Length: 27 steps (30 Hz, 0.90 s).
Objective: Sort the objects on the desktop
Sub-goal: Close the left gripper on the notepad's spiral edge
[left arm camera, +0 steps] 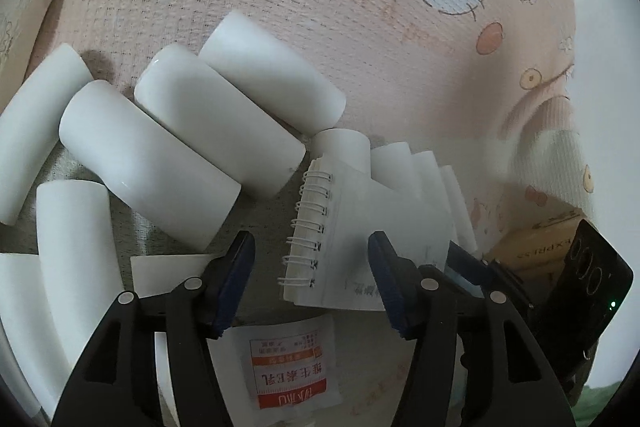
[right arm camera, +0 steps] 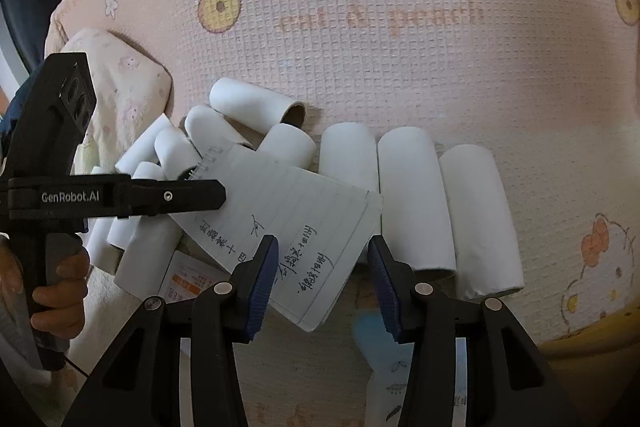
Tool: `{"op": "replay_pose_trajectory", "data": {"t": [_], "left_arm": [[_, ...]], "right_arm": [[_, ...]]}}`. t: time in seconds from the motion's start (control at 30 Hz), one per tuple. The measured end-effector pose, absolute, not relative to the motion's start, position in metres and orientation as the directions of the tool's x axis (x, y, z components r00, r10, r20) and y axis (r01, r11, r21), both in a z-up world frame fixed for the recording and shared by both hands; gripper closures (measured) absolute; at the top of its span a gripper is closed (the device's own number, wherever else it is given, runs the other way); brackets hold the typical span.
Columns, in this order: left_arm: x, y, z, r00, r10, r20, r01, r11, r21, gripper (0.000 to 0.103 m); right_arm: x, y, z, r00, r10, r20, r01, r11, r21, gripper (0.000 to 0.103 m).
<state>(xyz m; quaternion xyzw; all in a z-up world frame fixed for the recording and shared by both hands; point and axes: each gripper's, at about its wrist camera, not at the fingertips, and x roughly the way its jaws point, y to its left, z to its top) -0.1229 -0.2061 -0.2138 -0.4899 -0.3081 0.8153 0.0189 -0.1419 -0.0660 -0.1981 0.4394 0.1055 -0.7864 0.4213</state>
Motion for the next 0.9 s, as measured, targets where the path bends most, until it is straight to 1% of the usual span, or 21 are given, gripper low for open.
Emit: {"op": "replay_pose_trajectory", "data": {"t": [0.03, 0.07, 0.1, 0.17, 0.3, 0.37, 0.43, 0.7, 0.8, 0.9], "left_arm": [[-0.123, -0.205, -0.213, -0.524, 0.324, -0.788, 0.269, -0.815, -0.514, 0.043], [-0.122, -0.203, -0.211, -0.534, 0.326, -0.78, 0.255, -0.817, -0.517, 0.055], [-0.121, -0.202, -0.208, -0.541, 0.322, -0.777, 0.254, -0.818, -0.516, 0.061], [-0.121, -0.198, -0.202, -0.551, 0.284, -0.785, 0.257, -0.837, -0.484, 0.065], [-0.119, -0.197, -0.196, -0.562, 0.29, -0.775, 0.241, -0.839, -0.488, 0.07], [-0.118, -0.196, -0.192, -0.574, 0.294, -0.765, 0.238, -0.833, -0.499, 0.071], [-0.116, -0.193, -0.183, -0.589, 0.283, -0.757, 0.223, -0.843, -0.489, 0.071], [-0.106, -0.165, -0.138, -0.659, 0.204, -0.724, 0.131, -0.917, -0.378, 0.072], [-0.1, -0.157, -0.126, -0.681, 0.197, -0.705, 0.101, -0.929, -0.357, 0.072], [-0.094, -0.151, -0.114, -0.701, 0.216, -0.679, 0.072, -0.927, -0.369, 0.072]], "right_arm": [[-0.142, -0.066, -0.198, -0.258, -0.572, -0.779, 0.757, -0.621, 0.204, 0.059], [-0.142, -0.066, -0.198, -0.257, -0.575, -0.777, 0.758, -0.619, 0.207, 0.059], [-0.142, -0.066, -0.198, -0.251, -0.583, -0.773, 0.761, -0.613, 0.214, 0.059], [-0.142, -0.066, -0.199, -0.25, -0.584, -0.772, 0.762, -0.61, 0.215, 0.059], [-0.143, -0.062, -0.199, -0.233, -0.609, -0.759, 0.75, -0.609, 0.258, 0.059], [-0.142, -0.06, -0.196, -0.235, -0.611, -0.756, 0.748, -0.61, 0.26, 0.059], [-0.136, -0.06, -0.189, -0.26, -0.606, -0.752, 0.759, -0.61, 0.228, 0.059], [-0.123, -0.052, -0.162, -0.319, -0.615, -0.721, 0.761, -0.62, 0.193, 0.059], [-0.117, -0.046, -0.15, -0.344, -0.621, -0.704, 0.752, -0.632, 0.189, 0.059], [-0.11, -0.035, -0.133, -0.374, -0.628, -0.682, 0.745, -0.642, 0.183, 0.059]]}}
